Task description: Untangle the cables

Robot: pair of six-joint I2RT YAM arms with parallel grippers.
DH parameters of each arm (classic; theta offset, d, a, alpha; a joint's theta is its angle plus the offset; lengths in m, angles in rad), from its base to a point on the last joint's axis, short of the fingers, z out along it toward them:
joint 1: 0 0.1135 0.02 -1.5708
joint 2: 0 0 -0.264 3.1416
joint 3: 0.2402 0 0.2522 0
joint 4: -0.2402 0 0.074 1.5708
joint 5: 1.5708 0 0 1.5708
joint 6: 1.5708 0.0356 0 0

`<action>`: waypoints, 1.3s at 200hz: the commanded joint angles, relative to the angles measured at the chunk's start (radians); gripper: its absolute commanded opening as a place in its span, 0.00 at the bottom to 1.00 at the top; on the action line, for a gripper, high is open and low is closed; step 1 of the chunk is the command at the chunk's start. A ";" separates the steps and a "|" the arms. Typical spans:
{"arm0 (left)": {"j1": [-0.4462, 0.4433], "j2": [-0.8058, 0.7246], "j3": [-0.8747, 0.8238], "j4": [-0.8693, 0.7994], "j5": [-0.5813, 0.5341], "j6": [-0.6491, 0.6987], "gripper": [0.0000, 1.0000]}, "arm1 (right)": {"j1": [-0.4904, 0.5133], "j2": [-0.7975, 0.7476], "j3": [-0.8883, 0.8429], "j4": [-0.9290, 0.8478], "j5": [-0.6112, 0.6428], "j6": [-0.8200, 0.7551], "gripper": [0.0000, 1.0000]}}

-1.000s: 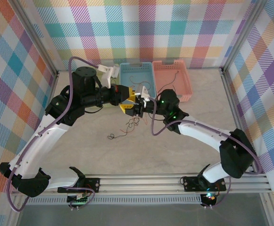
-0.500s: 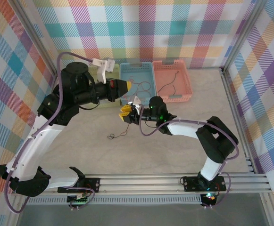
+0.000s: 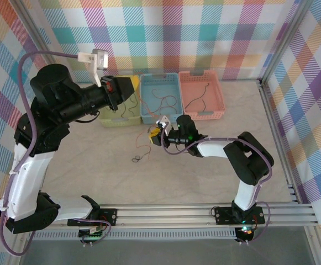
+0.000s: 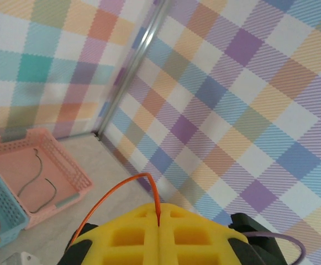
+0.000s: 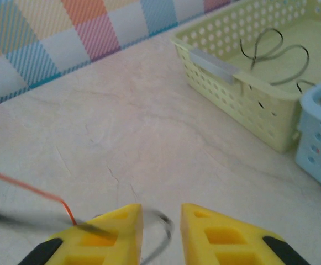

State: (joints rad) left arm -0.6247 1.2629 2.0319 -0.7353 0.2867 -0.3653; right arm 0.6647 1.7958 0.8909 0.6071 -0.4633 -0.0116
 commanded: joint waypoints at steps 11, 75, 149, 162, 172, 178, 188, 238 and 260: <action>0.011 -0.038 0.046 -0.003 -0.104 0.036 0.00 | -0.030 0.023 0.037 -0.074 0.015 0.034 0.23; 0.012 -0.076 0.103 -0.003 -0.236 0.073 0.00 | -0.096 0.038 0.050 -0.132 0.054 0.091 0.16; 0.011 -0.179 0.100 0.036 -0.483 0.147 0.00 | -0.209 0.007 0.000 -0.188 0.185 0.233 0.00; 0.011 -0.190 0.087 0.045 -0.473 0.149 0.00 | -0.233 -0.011 -0.018 -0.191 0.185 0.244 0.00; 0.011 -0.185 0.092 0.036 -0.449 0.145 0.00 | -0.235 -0.034 -0.033 -0.177 0.174 0.219 0.00; 0.011 -0.176 0.094 0.032 -0.434 0.143 0.00 | -0.234 -0.045 -0.046 -0.156 0.161 0.208 0.00; 0.011 -0.166 0.094 0.027 -0.412 0.139 0.00 | -0.234 -0.064 -0.067 -0.118 0.152 0.212 0.00; 0.011 -0.072 0.159 0.009 -0.369 0.176 0.00 | -0.222 -0.098 -0.104 -0.017 0.088 0.219 0.16; 0.011 -0.034 0.187 0.019 -0.328 0.179 0.00 | -0.196 -0.102 -0.101 -0.010 0.075 0.199 0.22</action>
State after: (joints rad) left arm -0.6243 1.1957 2.1780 -0.7345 -0.0994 -0.2150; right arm 0.4431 1.7172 0.7975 0.5446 -0.3393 0.2012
